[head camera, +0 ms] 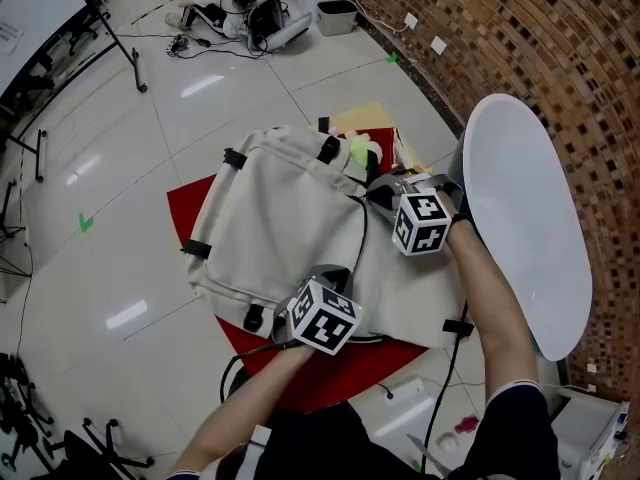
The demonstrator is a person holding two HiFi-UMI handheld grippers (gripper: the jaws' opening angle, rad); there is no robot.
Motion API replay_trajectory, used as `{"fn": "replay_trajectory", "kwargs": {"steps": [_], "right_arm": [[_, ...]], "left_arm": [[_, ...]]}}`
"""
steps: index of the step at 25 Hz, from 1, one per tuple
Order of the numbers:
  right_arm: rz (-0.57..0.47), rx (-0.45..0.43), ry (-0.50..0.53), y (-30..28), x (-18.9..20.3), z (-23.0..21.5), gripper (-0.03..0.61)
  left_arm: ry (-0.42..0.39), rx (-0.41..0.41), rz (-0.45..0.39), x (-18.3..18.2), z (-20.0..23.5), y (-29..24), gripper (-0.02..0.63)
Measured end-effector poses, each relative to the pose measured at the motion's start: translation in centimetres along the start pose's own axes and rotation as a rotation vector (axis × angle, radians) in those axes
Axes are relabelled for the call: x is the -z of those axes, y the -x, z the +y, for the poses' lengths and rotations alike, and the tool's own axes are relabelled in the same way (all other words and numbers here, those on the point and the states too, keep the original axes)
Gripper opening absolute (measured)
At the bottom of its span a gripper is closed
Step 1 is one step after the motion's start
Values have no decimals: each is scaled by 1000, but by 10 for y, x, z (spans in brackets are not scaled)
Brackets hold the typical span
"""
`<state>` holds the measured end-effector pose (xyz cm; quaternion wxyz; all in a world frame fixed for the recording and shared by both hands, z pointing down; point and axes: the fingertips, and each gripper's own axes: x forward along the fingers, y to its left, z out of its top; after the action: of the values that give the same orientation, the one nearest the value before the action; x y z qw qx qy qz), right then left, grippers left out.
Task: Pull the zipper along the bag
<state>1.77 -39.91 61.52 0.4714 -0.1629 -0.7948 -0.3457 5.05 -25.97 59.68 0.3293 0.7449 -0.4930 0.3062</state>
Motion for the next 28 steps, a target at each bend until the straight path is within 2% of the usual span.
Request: {"fn": "replay_trajectory", "kwargs": {"steps": [5, 11, 16, 23, 28], "right_arm": [[20, 15, 175, -7, -8, -9, 17], [15, -4, 205, -15, -22, -14, 18], [-6, 66, 12, 3, -22, -18, 94], [-125, 218, -292, 66, -39, -8, 73], [-233, 333, -596, 115, -66, 21, 61]], "left_arm": [[15, 15, 18, 3, -4, -4, 2], [46, 31, 3, 3, -5, -5, 2], [74, 55, -50, -4, -5, 1, 2], [-1, 52, -183, -27, 0, 32, 2], [-44, 79, -288, -44, 2, 66, 3]]}}
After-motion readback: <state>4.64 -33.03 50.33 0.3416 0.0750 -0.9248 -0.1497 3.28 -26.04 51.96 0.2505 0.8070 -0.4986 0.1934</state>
